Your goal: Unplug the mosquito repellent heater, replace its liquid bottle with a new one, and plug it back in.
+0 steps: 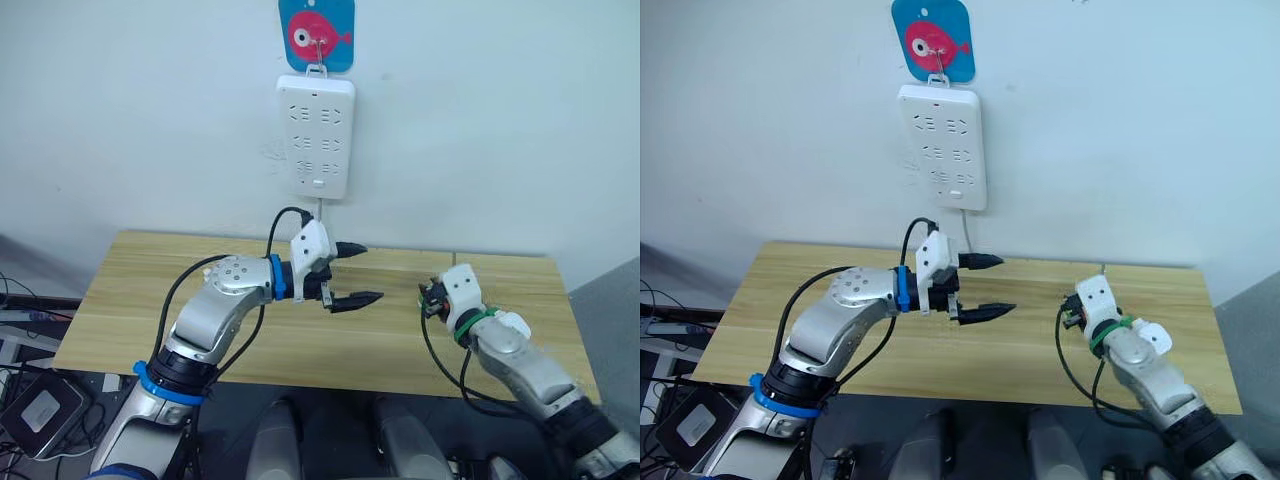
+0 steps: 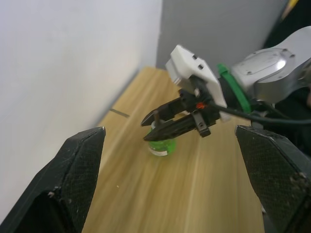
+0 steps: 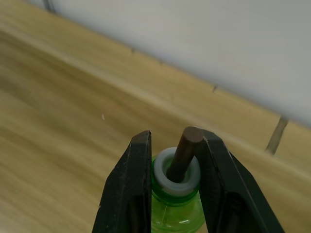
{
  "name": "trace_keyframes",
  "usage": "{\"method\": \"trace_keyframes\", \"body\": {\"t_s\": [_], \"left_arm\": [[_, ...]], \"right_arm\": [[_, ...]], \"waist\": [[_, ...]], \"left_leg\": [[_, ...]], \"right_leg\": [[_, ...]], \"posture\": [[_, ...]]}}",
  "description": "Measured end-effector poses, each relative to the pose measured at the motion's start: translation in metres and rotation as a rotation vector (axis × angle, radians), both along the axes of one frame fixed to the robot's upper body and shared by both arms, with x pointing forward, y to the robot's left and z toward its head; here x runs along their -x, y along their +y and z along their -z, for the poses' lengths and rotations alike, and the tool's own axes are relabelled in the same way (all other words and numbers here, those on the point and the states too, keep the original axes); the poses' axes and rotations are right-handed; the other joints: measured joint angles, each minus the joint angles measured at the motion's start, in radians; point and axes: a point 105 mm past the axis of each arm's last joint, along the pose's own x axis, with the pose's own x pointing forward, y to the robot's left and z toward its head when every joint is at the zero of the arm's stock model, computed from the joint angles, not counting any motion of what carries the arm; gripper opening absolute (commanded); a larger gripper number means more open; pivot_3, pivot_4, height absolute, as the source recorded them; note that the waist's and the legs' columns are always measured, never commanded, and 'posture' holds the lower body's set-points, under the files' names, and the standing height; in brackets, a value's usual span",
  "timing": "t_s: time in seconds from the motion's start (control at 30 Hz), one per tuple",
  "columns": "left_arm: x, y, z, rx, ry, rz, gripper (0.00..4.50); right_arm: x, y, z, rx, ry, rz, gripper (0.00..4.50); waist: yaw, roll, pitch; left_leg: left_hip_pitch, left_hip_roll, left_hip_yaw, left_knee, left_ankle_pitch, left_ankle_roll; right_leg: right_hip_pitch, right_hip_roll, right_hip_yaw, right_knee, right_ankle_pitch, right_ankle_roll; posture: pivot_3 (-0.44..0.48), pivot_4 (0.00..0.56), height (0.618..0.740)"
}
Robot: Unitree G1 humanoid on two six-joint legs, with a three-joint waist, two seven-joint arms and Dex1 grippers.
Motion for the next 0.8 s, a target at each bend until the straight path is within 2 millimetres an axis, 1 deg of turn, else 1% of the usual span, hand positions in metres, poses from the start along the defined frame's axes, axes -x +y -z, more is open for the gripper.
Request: {"method": "trace_keyframes", "body": {"t_s": [0.1,0.17,0.3,0.6,0.67,0.77,0.8], "left_arm": [[0.003,0.004,0.006,-0.015,0.010,0.010,4.50],[0.004,0.006,0.008,-0.017,0.014,0.009,4.50],[0.005,0.008,0.010,-0.029,0.020,0.016,4.50],[0.005,0.008,0.010,-0.026,0.022,0.018,4.50],[0.005,0.008,0.010,-0.026,0.022,0.017,4.50],[0.005,0.008,0.009,-0.025,0.019,0.014,4.50],[0.005,0.008,0.009,-0.025,0.017,0.012,4.50]], "right_arm": [[-0.006,-0.008,0.002,0.023,-0.076,0.018,0.87],[-0.008,-0.008,0.007,0.017,-0.092,0.026,0.87],[-0.010,-0.006,0.017,-0.008,-0.092,0.033,0.87],[-0.017,0.005,0.018,-0.057,-0.107,0.024,0.87],[-0.018,0.005,0.018,-0.058,-0.109,0.023,1.63],[-0.017,0.007,0.021,-0.059,-0.098,0.014,2.58],[-0.016,0.008,0.022,-0.061,-0.094,0.009,2.99]], "waist": [[0.005,0.000,0.000],[0.006,0.000,0.000],[0.006,0.000,0.000],[0.006,0.000,0.000],[0.006,0.000,0.000],[0.006,0.000,0.000],[0.006,0.000,0.000]], "left_leg": [[0.002,0.000,0.000,0.002,0.000,0.000],[0.002,0.000,-0.001,0.002,0.000,0.000],[0.003,0.000,-0.001,0.003,0.000,0.000],[0.004,0.000,-0.001,0.004,0.000,0.000],[0.004,0.000,-0.001,0.004,0.000,0.000],[0.004,0.000,-0.001,0.004,0.000,0.000],[0.004,0.000,-0.001,0.004,0.000,0.000]], "right_leg": [[0.001,0.000,0.000,0.003,0.000,0.000],[0.001,0.000,0.000,0.005,0.000,0.000],[0.001,0.000,0.000,0.007,0.000,0.000],[0.002,0.000,-0.001,0.007,0.000,0.000],[0.003,0.000,-0.001,0.007,0.000,0.000],[0.003,0.000,-0.001,0.007,0.000,0.000],[0.003,0.000,-0.001,0.007,0.000,0.000]], "posture": [[-0.042,0.228,0.740],[-0.043,0.226,0.740],[-0.046,0.224,0.740],[-0.043,0.222,0.740],[-0.040,0.223,0.740],[-0.034,0.229,0.740],[-0.034,0.229,0.740]]}}
